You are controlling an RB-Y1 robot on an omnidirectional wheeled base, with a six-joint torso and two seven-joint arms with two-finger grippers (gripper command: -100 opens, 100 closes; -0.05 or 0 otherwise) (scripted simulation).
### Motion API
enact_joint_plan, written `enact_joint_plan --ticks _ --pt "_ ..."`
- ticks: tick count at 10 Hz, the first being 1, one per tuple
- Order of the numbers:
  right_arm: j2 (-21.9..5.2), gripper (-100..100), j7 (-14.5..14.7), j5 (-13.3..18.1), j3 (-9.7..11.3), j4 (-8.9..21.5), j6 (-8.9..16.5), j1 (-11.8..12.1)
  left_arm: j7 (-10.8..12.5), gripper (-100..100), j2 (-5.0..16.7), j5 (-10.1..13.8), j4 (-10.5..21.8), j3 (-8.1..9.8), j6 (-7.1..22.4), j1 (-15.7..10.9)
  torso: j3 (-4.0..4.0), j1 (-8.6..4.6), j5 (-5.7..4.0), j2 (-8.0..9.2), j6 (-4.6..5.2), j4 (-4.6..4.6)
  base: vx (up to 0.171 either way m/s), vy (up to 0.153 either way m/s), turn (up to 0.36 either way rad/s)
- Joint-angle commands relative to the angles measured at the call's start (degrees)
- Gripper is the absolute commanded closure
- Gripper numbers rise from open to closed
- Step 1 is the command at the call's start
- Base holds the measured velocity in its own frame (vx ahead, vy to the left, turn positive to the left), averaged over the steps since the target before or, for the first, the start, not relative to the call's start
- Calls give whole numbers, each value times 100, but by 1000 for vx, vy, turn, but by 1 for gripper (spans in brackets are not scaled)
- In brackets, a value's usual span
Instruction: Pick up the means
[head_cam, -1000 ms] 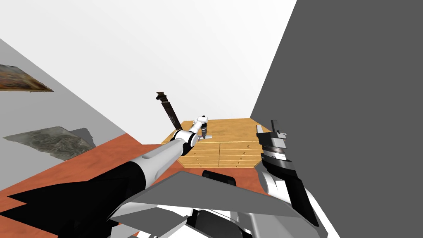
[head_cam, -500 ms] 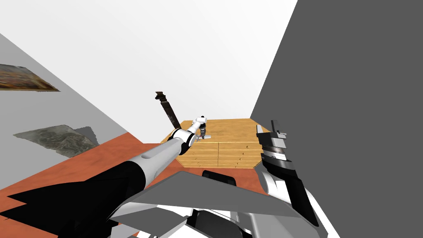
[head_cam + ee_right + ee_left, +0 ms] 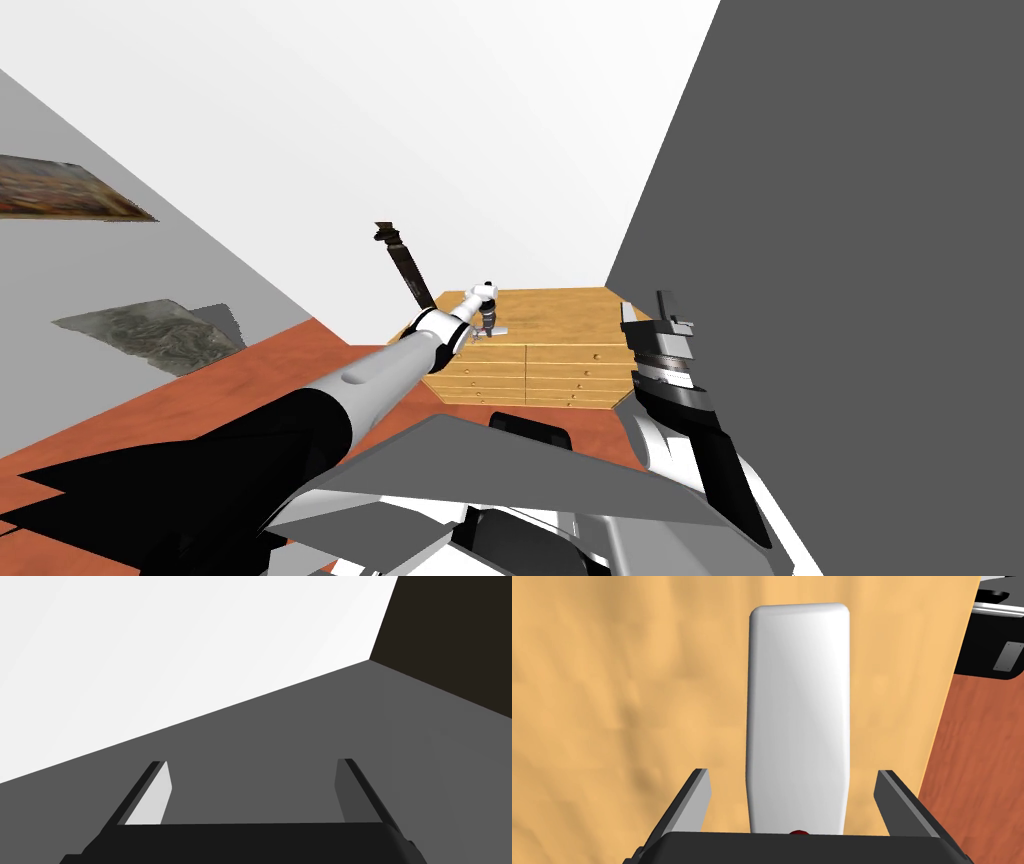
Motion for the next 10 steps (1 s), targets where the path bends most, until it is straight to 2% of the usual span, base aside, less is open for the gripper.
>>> enact_joint_plan --ticks 1,2,3,4,5,6,7,8,9,10 --pt "0 0 0 0 0 0 0 0 -8 -100 81 173 -161 -124 29 101 0 0 0 0 0 0 7 -45 18" --pt "0 0 0 0 0 0 0 0 -52 -100 201 400 -100 -372 -55 116 0 3 0 0 0 0 7 -47 24" --pt "0 0 0 0 0 0 0 0 -52 -100 201 448 -100 -372 -55 116 0 3 1 0 -1 0 6 -37 21" --pt "0 0 0 0 0 0 0 0 -95 -100 322 677 -39 -620 -139 130 0 6 1 1 1 0 10 -44 20" --pt "0 0 0 0 0 0 0 0 -95 -100 322 724 -39 -620 -139 130 0 5 1 -1 0 0 7 -42 22" --pt "0 0 0 0 0 0 0 0 -139 -100 443 954 22 -869 -223 145 0 5 1 0 1 0 14 -49 33" --pt "0 0 0 0 0 0 0 0 -139 -100 443 999 22 -869 -223 145 -1 3 1 -2 0 0 11 -39 22" --pt "0 0 0 0 0 0 0 0 -182 -100 564 1229 83 -1117 -307 159 -1 6 1 -2 1 0 3 -40 29" --pt "0 0 0 0 0 0 0 0 -182 -100 564 1274 83 -1117 -307 159 0 6 1 0 0 0 5 -42 17" --pt "0 0 0 0 0 0 0 0 -209 -100 531 1217 192 -1081 -348 109 0 5 1 0 1 0 3 -18 3"
